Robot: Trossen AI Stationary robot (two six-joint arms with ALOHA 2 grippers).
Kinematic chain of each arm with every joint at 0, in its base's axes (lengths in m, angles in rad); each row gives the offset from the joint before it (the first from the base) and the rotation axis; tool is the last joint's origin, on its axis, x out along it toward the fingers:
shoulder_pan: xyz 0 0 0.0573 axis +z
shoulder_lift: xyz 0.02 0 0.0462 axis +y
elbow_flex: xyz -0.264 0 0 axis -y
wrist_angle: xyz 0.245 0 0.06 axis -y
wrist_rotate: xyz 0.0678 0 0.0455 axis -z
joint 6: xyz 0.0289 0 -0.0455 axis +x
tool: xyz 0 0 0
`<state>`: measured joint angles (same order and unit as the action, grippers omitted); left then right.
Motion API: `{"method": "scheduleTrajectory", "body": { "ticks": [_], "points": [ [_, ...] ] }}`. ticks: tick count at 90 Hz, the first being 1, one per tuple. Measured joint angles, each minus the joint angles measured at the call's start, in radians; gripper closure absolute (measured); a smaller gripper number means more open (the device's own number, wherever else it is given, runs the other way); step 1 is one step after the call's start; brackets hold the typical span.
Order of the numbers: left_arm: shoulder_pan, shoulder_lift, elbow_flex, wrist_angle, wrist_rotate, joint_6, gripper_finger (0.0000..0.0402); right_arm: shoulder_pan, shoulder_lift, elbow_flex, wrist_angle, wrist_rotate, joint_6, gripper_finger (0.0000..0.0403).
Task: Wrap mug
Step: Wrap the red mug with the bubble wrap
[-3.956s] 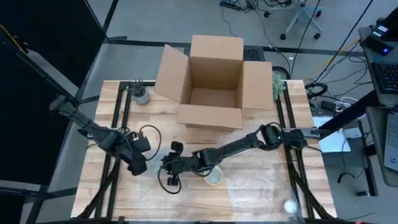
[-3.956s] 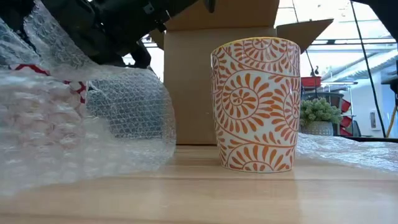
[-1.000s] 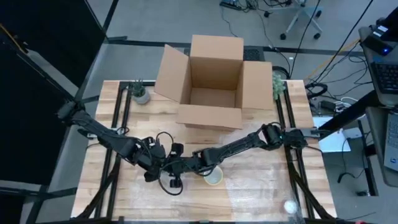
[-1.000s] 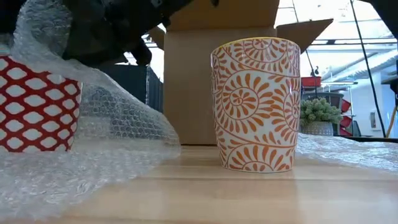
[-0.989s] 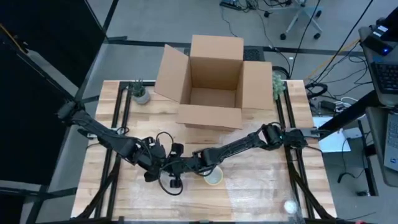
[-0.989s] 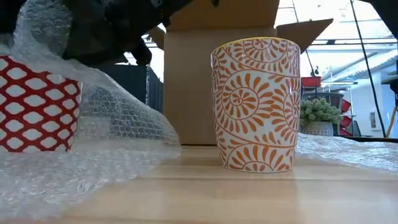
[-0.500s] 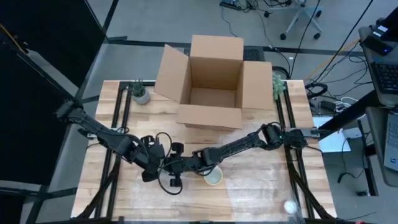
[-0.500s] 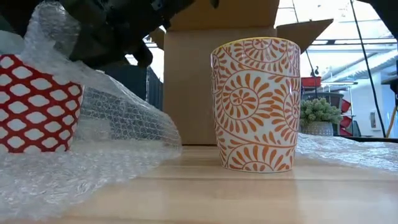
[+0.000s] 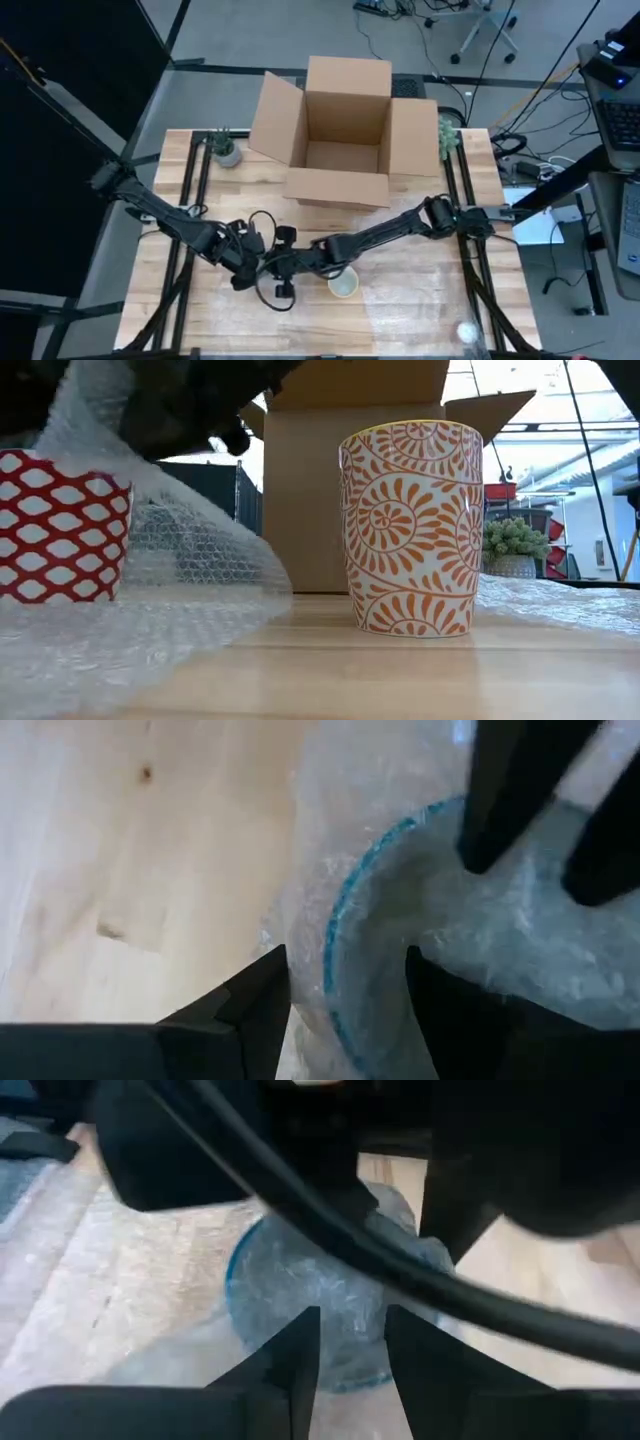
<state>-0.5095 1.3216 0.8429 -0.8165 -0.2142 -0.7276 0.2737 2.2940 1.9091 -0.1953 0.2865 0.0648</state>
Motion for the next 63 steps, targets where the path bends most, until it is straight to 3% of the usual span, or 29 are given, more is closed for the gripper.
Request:
{"method": "scheduleTrajectory", "body": {
  "ticks": [24, 63],
  "points": [
    [0.000, 0.000, -0.001, 0.002, 0.001, 0.001, 0.0219, -0.004, -0.007, 0.001, 0.050, -0.005, 0.029, 0.0300],
    [0.000, 0.000, -0.002, 0.011, 0.004, 0.003, 0.0219, -0.012, 0.120, 0.011, 0.187, 0.000, 0.097, 0.0300]
  ]
}}
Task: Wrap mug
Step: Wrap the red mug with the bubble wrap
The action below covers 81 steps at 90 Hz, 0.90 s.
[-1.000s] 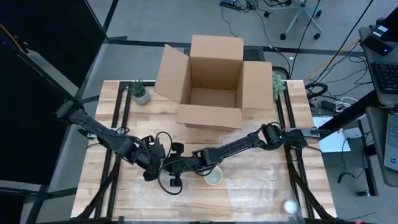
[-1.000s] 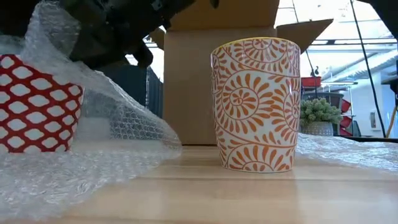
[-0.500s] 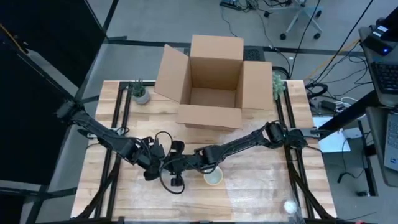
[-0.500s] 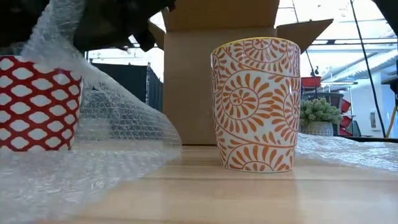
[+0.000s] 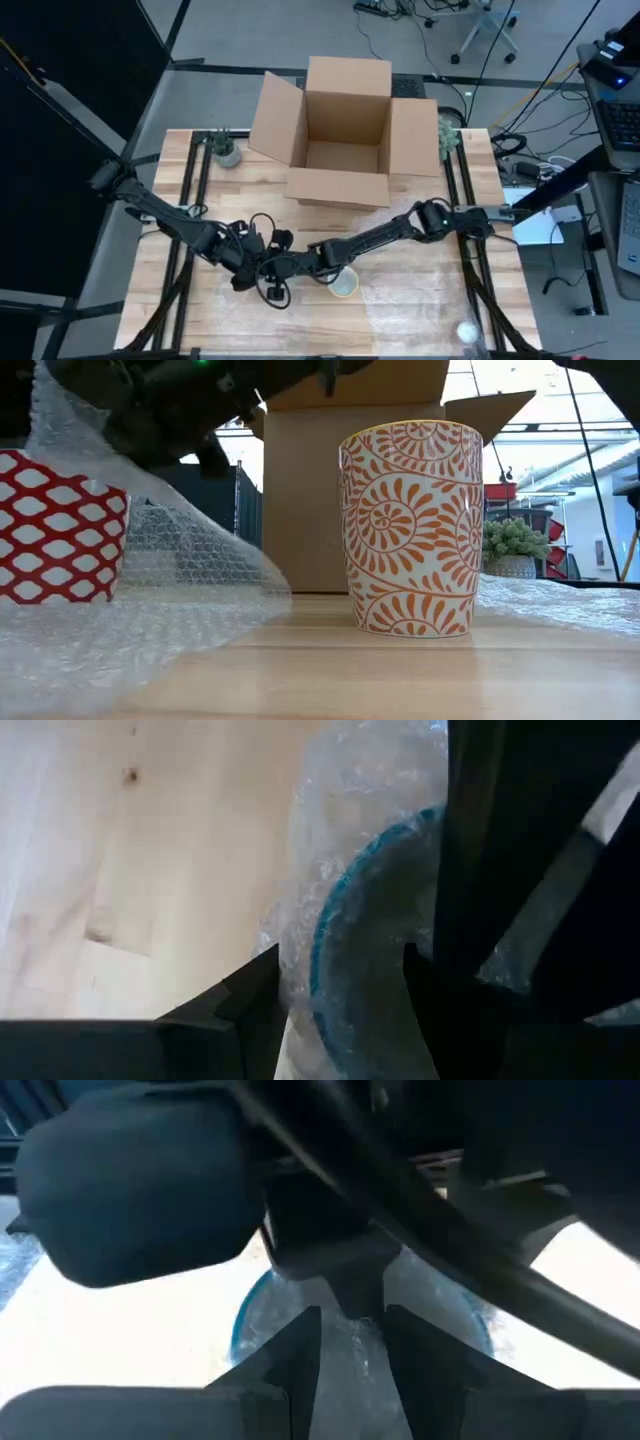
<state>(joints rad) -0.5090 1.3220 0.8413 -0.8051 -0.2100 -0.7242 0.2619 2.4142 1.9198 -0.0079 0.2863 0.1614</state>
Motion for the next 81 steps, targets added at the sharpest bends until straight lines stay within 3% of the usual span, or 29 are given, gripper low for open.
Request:
{"method": "scheduleTrajectory", "body": {
  "ticks": [23, 63, 81],
  "points": [
    [0.000, -0.025, 0.047, -0.043, 0.001, -0.001, 0.0219, -0.001, 0.003, -0.001, -0.006, -0.001, -0.001, 0.0300],
    [0.000, -0.235, 0.071, -0.112, -0.053, -0.010, 0.0219, -0.003, 0.005, -0.004, -0.011, -0.007, 0.007, 0.0300],
    [0.002, -0.229, 0.062, -0.184, -0.102, -0.055, 0.0219, -0.003, 0.005, -0.005, -0.005, -0.006, 0.004, 0.0300]
  ]
}}
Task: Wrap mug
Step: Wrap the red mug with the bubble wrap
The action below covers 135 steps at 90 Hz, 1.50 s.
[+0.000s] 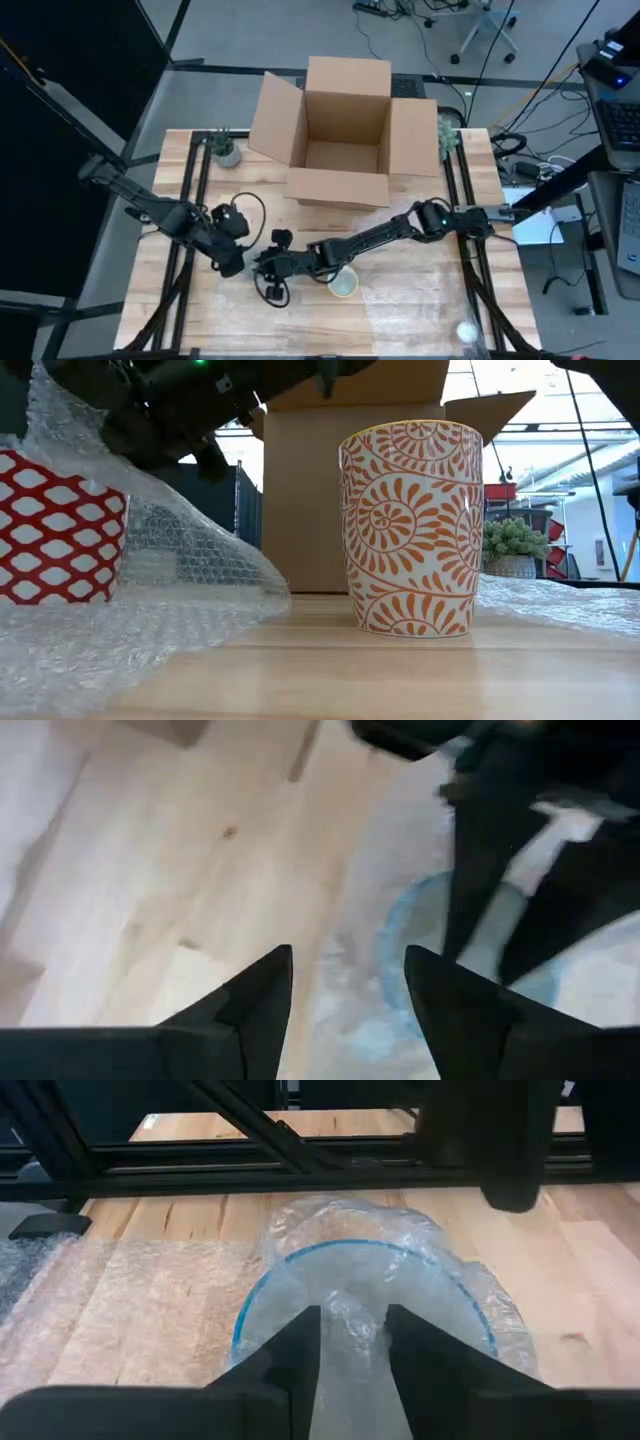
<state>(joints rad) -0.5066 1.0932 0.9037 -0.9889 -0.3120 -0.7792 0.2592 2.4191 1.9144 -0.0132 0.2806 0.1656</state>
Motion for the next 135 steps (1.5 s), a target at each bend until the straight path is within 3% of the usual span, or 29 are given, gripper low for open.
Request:
{"method": "scheduleTrajectory", "body": {
  "ticks": [13, 66, 113, 135],
  "points": [
    [0.003, 0.030, -0.047, 0.066, 0.048, -0.001, 0.0219, 0.000, 0.000, 0.000, 0.000, 0.001, 0.003, 0.0300],
    [0.002, 0.273, -0.090, 0.173, 0.051, 0.022, 0.0219, 0.000, 0.000, -0.001, 0.001, 0.008, -0.001, 0.0300],
    [0.001, 0.021, -0.009, 0.058, 0.033, 0.029, 0.0219, -0.001, 0.000, -0.001, 0.001, 0.000, -0.008, 0.0300],
    [-0.037, -0.015, -0.009, 0.070, 0.128, 0.000, 0.0219, -0.002, 0.000, -0.001, 0.001, 0.001, -0.003, 0.0300]
  ]
}}
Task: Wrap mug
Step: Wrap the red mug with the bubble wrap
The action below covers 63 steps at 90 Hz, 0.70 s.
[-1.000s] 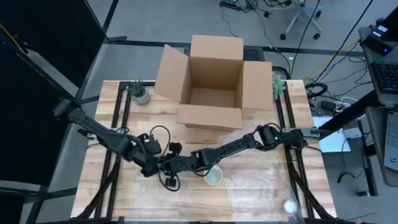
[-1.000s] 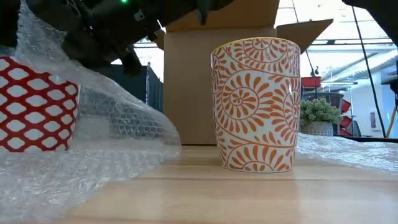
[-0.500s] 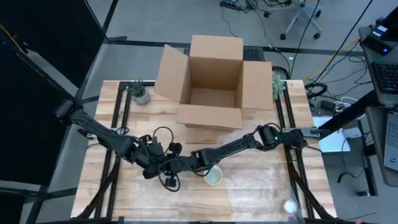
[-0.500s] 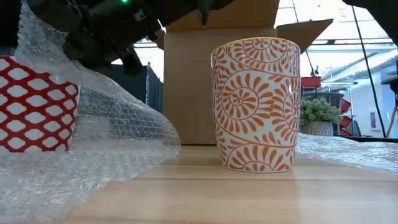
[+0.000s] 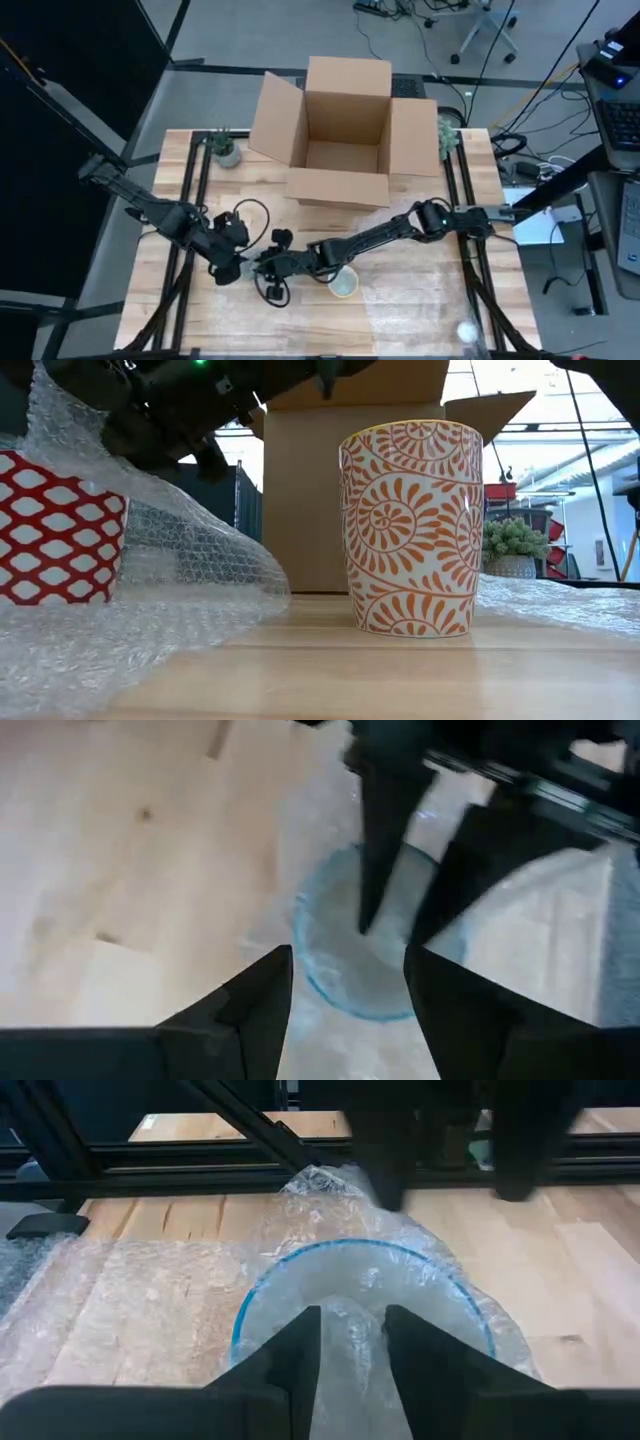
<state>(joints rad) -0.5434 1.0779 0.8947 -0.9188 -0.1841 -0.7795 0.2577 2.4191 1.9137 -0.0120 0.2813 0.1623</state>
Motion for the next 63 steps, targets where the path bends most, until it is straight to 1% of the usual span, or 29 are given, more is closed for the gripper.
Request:
{"method": "scheduleTrajectory", "body": {
  "ticks": [18, 46, 63],
  "points": [
    [-0.009, 0.076, -0.030, 0.083, -0.001, -0.024, 0.0219, -0.001, 0.000, 0.000, 0.000, 0.000, 0.002, 0.0300],
    [-0.010, 0.257, -0.024, 0.098, -0.034, -0.029, 0.0219, 0.000, 0.000, -0.001, 0.004, 0.008, -0.001, 0.0300],
    [-0.011, 0.289, -0.024, 0.105, -0.054, -0.036, 0.0220, 0.002, -0.001, -0.002, 0.001, 0.014, -0.004, 0.0300]
  ]
}}
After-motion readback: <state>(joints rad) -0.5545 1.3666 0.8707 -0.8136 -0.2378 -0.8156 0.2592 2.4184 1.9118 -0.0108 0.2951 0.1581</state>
